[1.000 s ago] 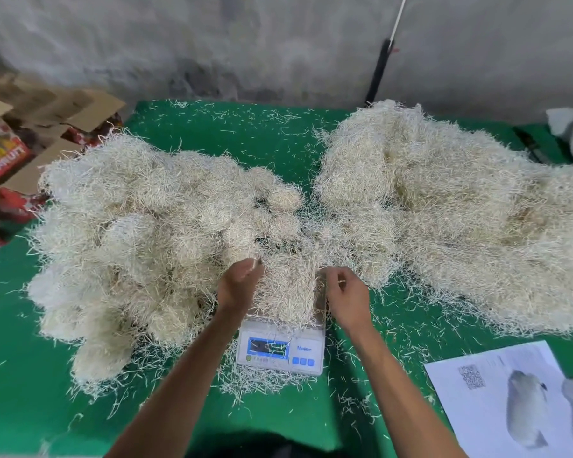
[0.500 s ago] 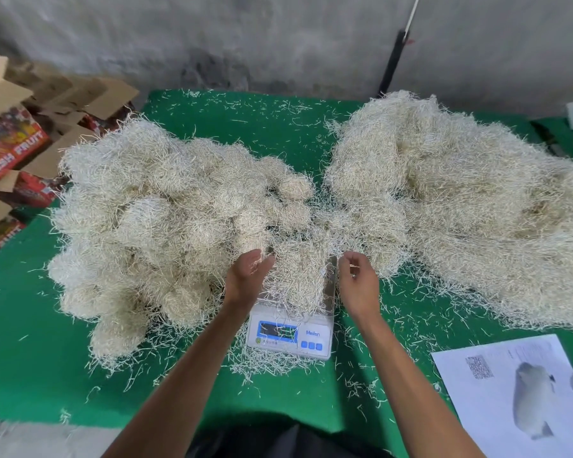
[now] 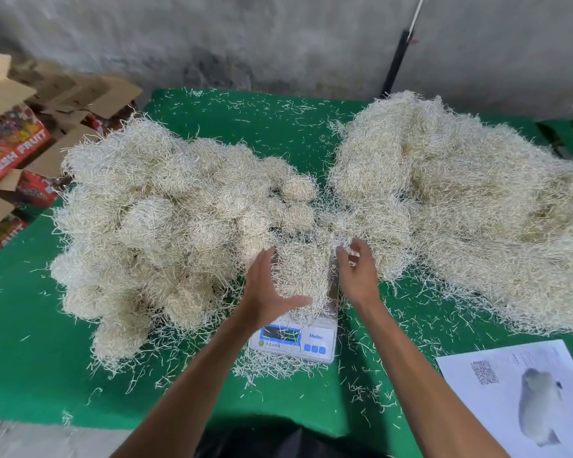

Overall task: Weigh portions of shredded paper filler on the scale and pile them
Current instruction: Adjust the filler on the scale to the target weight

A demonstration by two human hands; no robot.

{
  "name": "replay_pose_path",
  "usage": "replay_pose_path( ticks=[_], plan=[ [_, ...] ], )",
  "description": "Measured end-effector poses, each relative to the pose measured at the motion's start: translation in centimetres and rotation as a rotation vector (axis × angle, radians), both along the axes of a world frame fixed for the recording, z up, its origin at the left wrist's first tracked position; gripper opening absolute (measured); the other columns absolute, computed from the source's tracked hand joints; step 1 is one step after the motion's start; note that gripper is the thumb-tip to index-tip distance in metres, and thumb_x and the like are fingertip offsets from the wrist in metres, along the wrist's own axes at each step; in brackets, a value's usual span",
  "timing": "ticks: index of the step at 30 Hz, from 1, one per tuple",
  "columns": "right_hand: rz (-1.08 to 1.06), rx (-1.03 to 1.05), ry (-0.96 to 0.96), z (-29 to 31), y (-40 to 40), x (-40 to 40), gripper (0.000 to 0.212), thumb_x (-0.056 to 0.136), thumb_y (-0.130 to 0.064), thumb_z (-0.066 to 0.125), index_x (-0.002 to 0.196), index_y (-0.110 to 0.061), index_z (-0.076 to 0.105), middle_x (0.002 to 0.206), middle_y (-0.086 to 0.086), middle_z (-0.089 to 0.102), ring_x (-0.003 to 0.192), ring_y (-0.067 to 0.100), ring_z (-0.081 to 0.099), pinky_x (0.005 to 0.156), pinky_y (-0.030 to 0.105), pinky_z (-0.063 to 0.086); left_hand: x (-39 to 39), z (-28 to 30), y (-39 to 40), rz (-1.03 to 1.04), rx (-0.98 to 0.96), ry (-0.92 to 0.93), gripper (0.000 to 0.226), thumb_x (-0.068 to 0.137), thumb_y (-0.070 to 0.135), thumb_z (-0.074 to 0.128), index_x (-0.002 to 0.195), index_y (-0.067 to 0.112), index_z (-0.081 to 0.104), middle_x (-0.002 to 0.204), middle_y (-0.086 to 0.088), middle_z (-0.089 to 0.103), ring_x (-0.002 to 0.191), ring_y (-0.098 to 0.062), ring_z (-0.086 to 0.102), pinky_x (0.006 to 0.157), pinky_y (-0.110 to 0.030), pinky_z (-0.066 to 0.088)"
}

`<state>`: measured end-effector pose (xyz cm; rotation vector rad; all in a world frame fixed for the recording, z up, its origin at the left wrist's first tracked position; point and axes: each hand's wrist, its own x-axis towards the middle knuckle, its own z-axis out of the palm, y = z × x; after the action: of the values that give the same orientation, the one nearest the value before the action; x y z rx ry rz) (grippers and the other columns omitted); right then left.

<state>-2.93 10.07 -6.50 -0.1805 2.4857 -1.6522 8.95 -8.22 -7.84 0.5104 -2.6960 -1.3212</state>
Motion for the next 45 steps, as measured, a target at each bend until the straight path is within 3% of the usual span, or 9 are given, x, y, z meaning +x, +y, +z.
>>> replay_pose_path(
  ticks=[6,13,18,20,24,30,33,36,45],
  plan=[
    [0.255,0.054,-0.063,0.2,-3.2,-0.6,0.069,0.103,-0.065,0.04,0.161,-0.029,0.028,0.163,0.002,0.037,0.138,0.01,0.048,0.112,0.037,0.04,-2.9,-0.5,2.5,-0.058,-0.158,-0.168,0.144,0.063,0.05,0.089,0.154,0.041,-0.022,0.166,-0.005,-0.02,0.153,-0.03,-0.007,0.122,-0.057,0.01],
    [0.261,-0.098,-0.269,-0.9,-4.3,0.9,0.044,0.097,-0.076,0.039,0.095,-0.035,0.052,0.076,-0.018,0.043,0.07,-0.001,0.038,0.077,0.021,0.04,-5.0,0.9,0.1,0.13,0.512,-0.032,0.077,0.082,-0.011,0.067,0.141,0.034,0.046,0.149,-0.013,0.047,0.111,-0.01,0.062,0.086,-0.019,0.052],
    [0.063,-0.143,-0.124,1.1,-6.0,1.6,0.044,0.106,-0.052,0.049,0.14,-0.026,0.055,0.111,-0.014,0.056,0.076,-0.005,0.053,0.098,0.041,0.046,-6.8,4.8,1.3,0.088,1.129,-0.003,0.064,0.076,0.041,0.087,0.129,0.013,0.064,0.123,-0.016,0.067,0.112,-0.034,0.068,0.09,-0.043,0.057],
    [0.208,-0.2,-0.075,2.1,-6.0,1.5,0.019,0.105,-0.043,0.052,0.115,-0.038,0.067,0.087,-0.01,0.066,0.058,0.003,0.053,0.055,0.024,0.052,-7.5,5.5,1.0,0.32,1.014,0.043,0.096,0.065,0.047,0.091,0.141,0.003,0.051,0.127,-0.022,0.064,0.116,-0.04,0.063,0.099,-0.049,0.053],
    [0.11,-0.4,-0.072,4.0,-4.6,-0.3,0.022,0.108,-0.032,0.051,0.109,-0.024,0.071,0.074,-0.008,0.067,0.062,0.01,0.058,0.055,0.026,0.053,-7.8,6.8,-0.3,0.362,0.913,-0.088,0.131,0.045,0.065,0.088,0.151,0.007,0.037,0.148,-0.019,0.048,0.133,-0.037,0.049,0.114,-0.049,0.036],
    [0.315,-0.182,-0.135,6.4,-3.4,-3.1,0.033,0.095,-0.058,0.061,0.107,-0.032,0.077,0.09,-0.017,0.074,0.076,0.0,0.065,0.074,0.019,0.053,-6.3,8.8,-0.4,-0.061,0.6,-0.082,0.042,0.077,0.06,0.069,0.113,0.039,0.069,0.129,0.014,0.059,0.115,0.003,0.055,0.11,-0.021,0.031],
    [0.234,-0.207,-0.132,6.9,-1.1,-5.8,0.033,0.091,-0.048,0.072,0.088,-0.016,0.078,0.072,-0.004,0.07,0.062,0.017,0.061,0.063,0.023,0.055,-4.5,8.8,-2.0,-0.129,0.391,-0.028,0.031,0.105,0.021,0.045,0.133,0.019,0.059,0.147,-0.004,0.046,0.134,-0.012,0.042,0.121,-0.034,0.03],
    [0.04,-0.26,-0.089,7.0,0.1,-7.7,0.034,0.097,-0.042,0.068,0.09,-0.009,0.073,0.061,-0.004,0.059,0.057,0.018,0.051,0.059,0.025,0.053,-3.6,8.7,-2.5,-0.133,0.349,0.017,0.035,0.105,0.004,0.04,0.133,0.005,0.059,0.135,0.006,0.046,0.124,-0.002,0.042,0.095,0.004,0.032],
    [0.192,-0.364,-0.347,5.4,-0.2,-6.4,0.037,0.088,-0.036,0.076,0.1,-0.002,0.069,0.069,0.001,0.064,0.06,0.015,0.058,0.072,0.029,0.054,-5.3,9.8,-2.5,0.161,0.849,-0.168,0.016,0.086,0.039,0.066,0.084,0.026,0.076,0.071,0.007,0.074,0.059,-0.011,0.071,0.056,-0.03,0.056]
  ],
)
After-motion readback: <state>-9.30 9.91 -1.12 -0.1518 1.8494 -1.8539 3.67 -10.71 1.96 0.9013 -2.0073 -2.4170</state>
